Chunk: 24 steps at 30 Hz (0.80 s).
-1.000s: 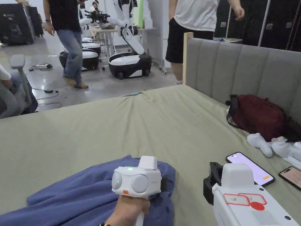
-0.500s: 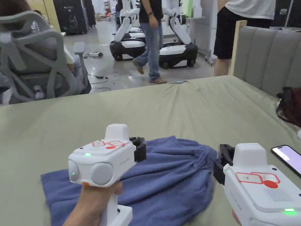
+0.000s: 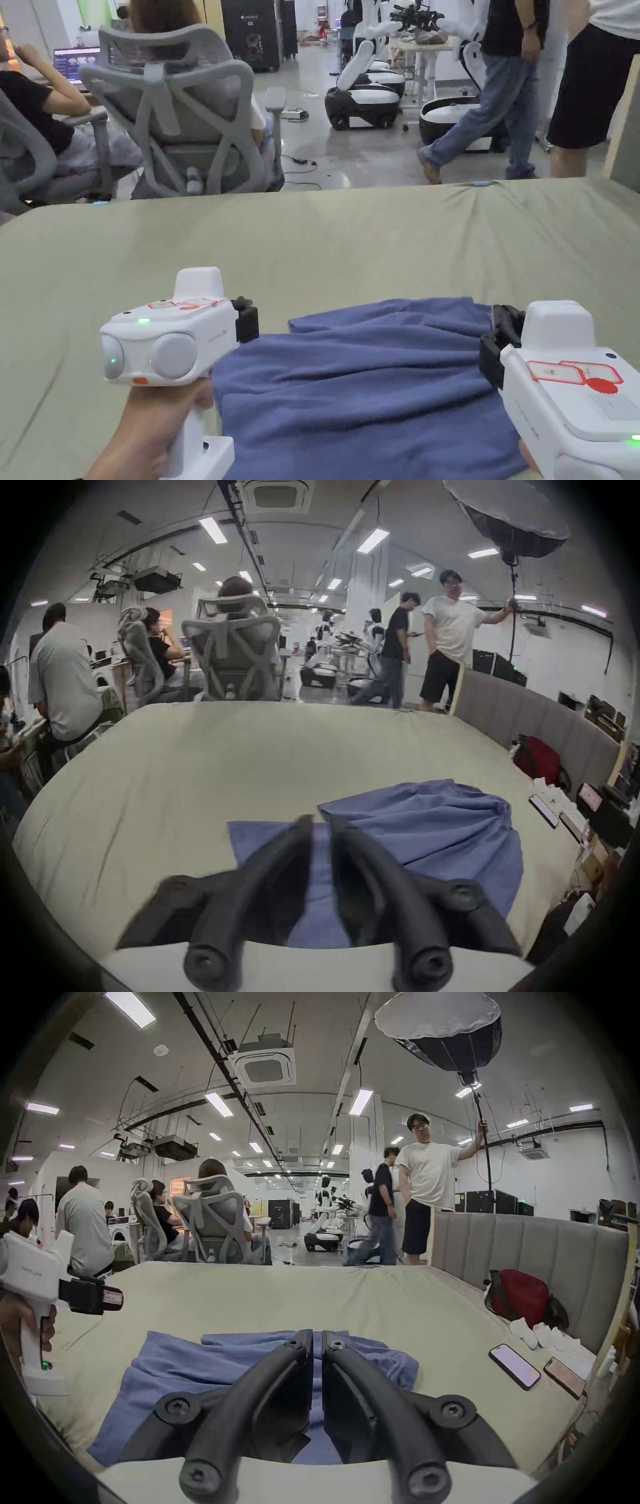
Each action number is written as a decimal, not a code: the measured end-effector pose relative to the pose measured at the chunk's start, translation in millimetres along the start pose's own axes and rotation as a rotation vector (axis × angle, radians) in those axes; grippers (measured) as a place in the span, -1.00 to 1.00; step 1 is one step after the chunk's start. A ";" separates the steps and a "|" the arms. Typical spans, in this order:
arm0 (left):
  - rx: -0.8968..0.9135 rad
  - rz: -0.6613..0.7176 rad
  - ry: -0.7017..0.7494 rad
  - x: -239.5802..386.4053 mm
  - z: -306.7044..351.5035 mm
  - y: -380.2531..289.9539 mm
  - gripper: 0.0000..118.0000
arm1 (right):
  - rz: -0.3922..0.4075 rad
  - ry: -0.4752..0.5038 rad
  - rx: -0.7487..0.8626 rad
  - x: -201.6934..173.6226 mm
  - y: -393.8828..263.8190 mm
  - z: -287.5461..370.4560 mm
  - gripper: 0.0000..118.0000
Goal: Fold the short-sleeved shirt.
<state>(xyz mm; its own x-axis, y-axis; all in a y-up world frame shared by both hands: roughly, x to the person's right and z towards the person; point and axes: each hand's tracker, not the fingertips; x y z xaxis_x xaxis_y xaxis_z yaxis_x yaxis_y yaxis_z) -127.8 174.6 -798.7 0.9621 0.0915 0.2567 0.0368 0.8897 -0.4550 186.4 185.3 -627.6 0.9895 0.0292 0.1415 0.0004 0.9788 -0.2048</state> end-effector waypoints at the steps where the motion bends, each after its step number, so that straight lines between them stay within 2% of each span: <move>1: -0.054 0.003 0.003 -7.1 -18.6 0.4 -0.52 | 0.006 0.003 -0.003 -0.7 1.5 -3.9 -0.89; 2: -0.097 0.015 0.017 -13.7 -37.1 0.2 -0.11 | 0.011 0.006 -0.007 -1.7 2.3 -7.2 -0.89; 5: -0.209 -0.013 0.119 -31.4 -94.9 -5.1 0.84 | 0.022 0.008 -0.014 -1.6 1.2 -18.5 -0.89; 6: -0.230 -0.051 0.153 -37.4 -111.9 -8.4 0.93 | 0.020 0.001 -0.017 -0.9 0.6 -22.0 -0.89; 7: -0.245 -0.074 0.175 -34.9 -113.5 -12.0 0.91 | 0.014 -0.007 -0.022 0.1 -0.3 -25.7 -0.89; 9: -0.311 -0.095 0.210 -45.1 -137.7 -17.9 0.79 | 0.004 -0.014 -0.033 4.1 -3.8 -33.3 -0.89; 12: -0.387 -0.024 0.199 -60.8 -163.5 -26.0 0.64 | 0.006 -0.018 -0.056 8.4 -8.6 -42.8 -0.89; 14: -0.428 0.024 0.181 -64.2 -170.7 -33.4 0.46 | 0.023 -0.024 -0.072 14.2 -21.6 -54.0 -0.89; 16: -0.370 -0.002 0.196 -52.8 -157.4 -35.9 0.42 | 0.028 -0.032 -0.082 17.8 -24.7 -57.7 -0.89; 17: -0.372 -0.015 0.193 -48.1 -153.1 -34.8 0.16 | 0.027 -0.032 -0.088 17.7 -24.5 -56.5 -0.89; 18: -0.359 -0.024 0.168 -42.8 -147.1 -33.5 -0.19 | 0.024 -0.037 -0.095 19.1 -24.5 -57.3 -0.89; 19: -0.349 -0.040 0.164 -32.2 -133.3 -30.1 -0.66 | 0.023 -0.041 -0.100 21.3 -24.7 -59.2 -0.89; 20: -0.339 -0.074 0.181 -26.8 -128.1 -27.5 -0.98 | 0.023 -0.041 -0.104 24.0 -24.4 -61.0 -0.89; 21: -0.328 -0.082 0.220 -24.4 -123.7 -25.0 -0.98 | 0.026 -0.038 -0.110 26.3 -21.5 -58.5 -0.89; 24: -0.304 -0.021 0.186 -33.1 -122.4 -11.6 -0.98 | -0.007 -0.034 -0.140 54.5 -19.2 -72.3 -0.89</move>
<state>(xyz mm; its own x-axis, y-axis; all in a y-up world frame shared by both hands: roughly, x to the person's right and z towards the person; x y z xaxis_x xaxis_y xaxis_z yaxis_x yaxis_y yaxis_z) -127.0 106.6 -906.3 0.9920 -0.0338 0.1216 0.1090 0.7145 -0.6911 250.7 153.4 -685.9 0.9839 0.0313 0.1760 0.0304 0.9411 -0.3369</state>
